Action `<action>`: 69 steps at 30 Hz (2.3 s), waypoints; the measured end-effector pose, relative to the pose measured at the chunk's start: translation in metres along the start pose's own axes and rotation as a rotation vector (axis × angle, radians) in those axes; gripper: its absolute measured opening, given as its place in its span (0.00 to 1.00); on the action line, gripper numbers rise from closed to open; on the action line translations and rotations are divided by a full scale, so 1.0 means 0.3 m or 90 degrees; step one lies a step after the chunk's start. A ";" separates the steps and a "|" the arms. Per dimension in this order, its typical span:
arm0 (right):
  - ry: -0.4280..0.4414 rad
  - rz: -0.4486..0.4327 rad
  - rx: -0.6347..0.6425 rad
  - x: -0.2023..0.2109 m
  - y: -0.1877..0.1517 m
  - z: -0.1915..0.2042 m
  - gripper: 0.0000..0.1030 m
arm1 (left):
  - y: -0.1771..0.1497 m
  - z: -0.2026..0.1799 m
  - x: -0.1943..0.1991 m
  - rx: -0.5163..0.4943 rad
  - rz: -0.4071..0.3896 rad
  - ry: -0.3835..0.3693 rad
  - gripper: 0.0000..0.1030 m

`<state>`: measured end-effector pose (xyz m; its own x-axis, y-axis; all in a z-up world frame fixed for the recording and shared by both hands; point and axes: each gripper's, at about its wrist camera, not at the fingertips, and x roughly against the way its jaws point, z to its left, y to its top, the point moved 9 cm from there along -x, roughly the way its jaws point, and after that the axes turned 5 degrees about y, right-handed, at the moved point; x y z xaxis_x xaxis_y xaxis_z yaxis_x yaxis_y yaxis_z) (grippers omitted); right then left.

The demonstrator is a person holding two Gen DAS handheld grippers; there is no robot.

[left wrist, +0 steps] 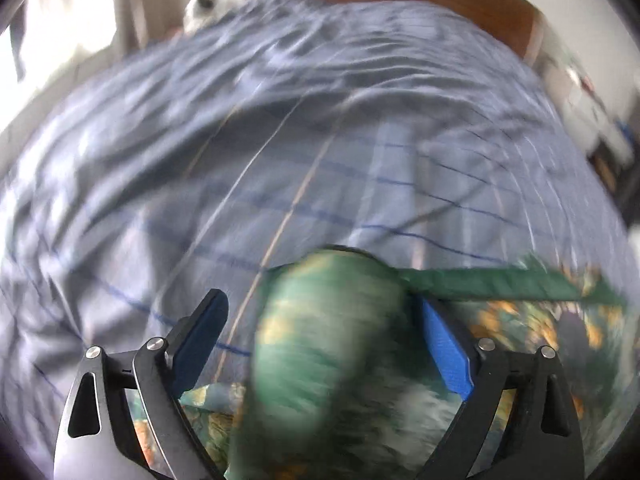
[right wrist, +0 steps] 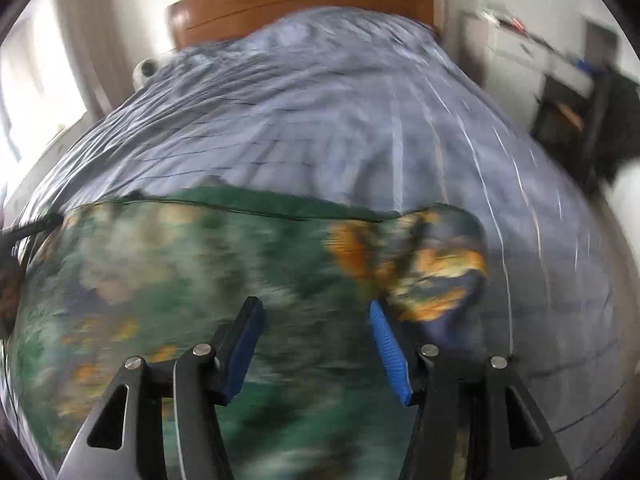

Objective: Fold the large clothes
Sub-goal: 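Lower the folded hem onto the jacket and open both grippers, then press the folded jacket bundle flat with the right gripper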

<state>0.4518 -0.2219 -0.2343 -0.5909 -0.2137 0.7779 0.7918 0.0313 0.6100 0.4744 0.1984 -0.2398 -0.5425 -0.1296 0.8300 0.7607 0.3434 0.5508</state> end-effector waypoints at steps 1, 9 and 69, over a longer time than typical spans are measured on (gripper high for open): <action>0.014 -0.014 -0.051 -0.007 -0.006 -0.051 0.55 | -0.008 0.018 -0.014 0.024 0.009 -0.015 0.92; 0.010 -0.079 -0.121 0.099 0.029 -0.143 0.55 | -0.001 -0.031 0.102 -0.011 -0.014 -0.056 0.91; 0.135 -0.210 -0.312 0.555 -0.382 -0.096 0.34 | -0.489 -0.896 0.966 -0.476 -0.023 -0.329 0.94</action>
<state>0.2670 -0.2891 -0.1791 -0.8126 -0.3262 0.4831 0.5815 -0.5104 0.6335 0.3014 -0.1397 -0.0567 -0.5259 0.3668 0.7674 0.6748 -0.3693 0.6390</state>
